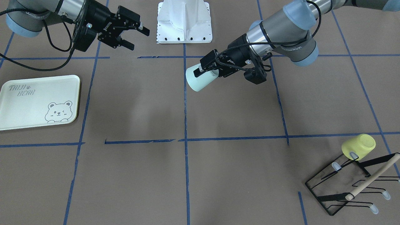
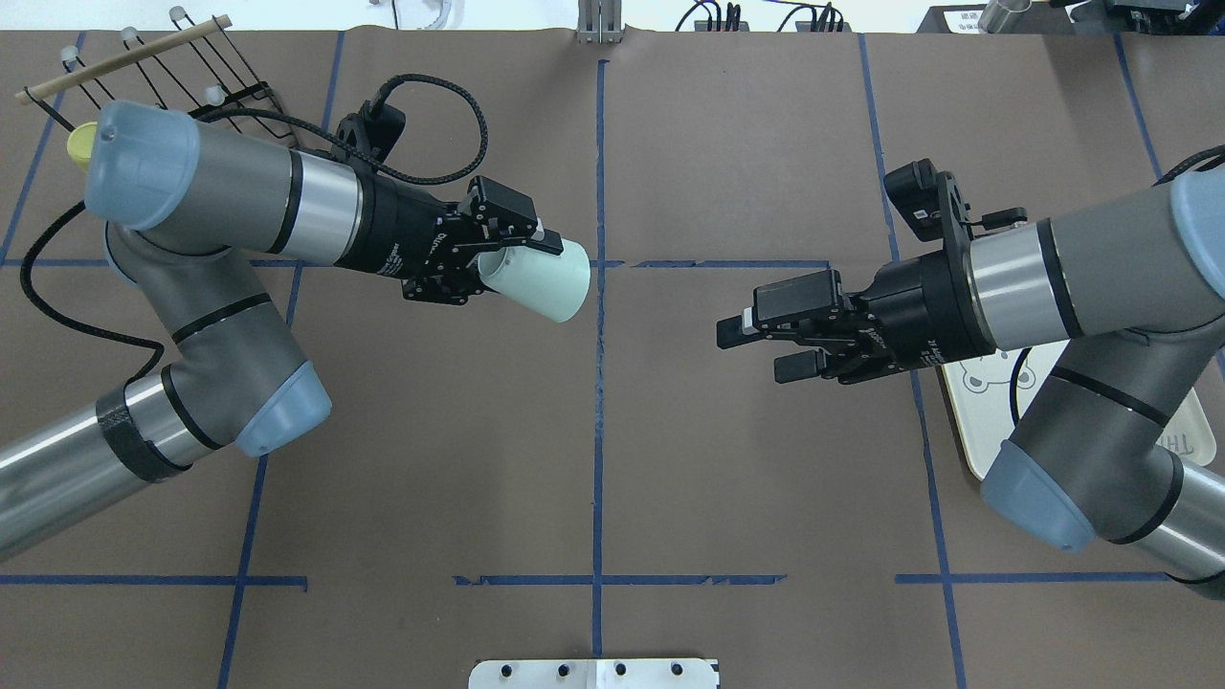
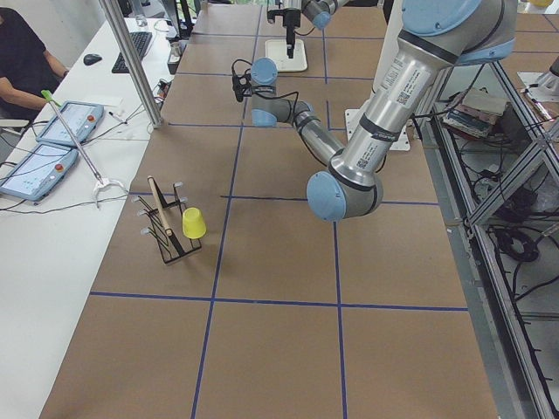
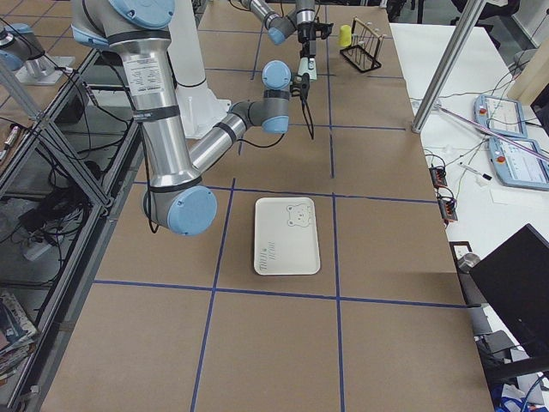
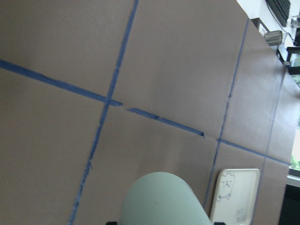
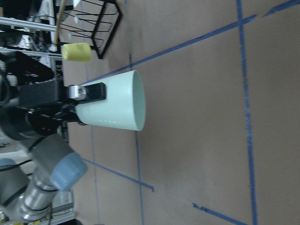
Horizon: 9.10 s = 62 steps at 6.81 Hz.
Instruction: Left arm grabs green cup and hands to right arm on tray
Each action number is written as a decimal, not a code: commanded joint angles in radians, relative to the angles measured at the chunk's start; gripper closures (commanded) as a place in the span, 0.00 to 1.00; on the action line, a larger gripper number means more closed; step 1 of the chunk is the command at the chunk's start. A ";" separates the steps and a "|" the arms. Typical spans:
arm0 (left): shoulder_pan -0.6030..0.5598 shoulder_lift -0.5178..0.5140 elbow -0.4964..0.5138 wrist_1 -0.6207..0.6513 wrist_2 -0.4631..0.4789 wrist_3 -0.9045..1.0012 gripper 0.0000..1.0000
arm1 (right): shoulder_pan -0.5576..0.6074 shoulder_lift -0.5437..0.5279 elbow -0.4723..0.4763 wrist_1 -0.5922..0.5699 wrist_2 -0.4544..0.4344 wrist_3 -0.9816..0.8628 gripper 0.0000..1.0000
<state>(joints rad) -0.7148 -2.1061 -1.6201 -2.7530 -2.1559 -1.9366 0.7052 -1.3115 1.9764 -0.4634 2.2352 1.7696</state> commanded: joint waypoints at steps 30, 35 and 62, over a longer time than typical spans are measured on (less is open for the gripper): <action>0.288 0.031 0.011 -0.829 0.429 -0.375 0.00 | -0.282 0.086 -0.004 0.342 -0.506 0.192 1.00; 0.270 0.069 0.011 -0.829 0.427 -0.366 0.00 | -0.276 0.048 0.005 0.347 -0.505 0.189 1.00; -0.192 0.153 -0.256 0.724 0.062 0.533 0.00 | 0.234 -0.287 -0.082 -1.049 -0.132 -1.171 0.98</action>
<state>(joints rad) -0.9070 -1.9521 -1.8713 -2.0295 -2.0951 -1.4023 0.9426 -1.5974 1.9053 -1.5143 2.1156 0.6164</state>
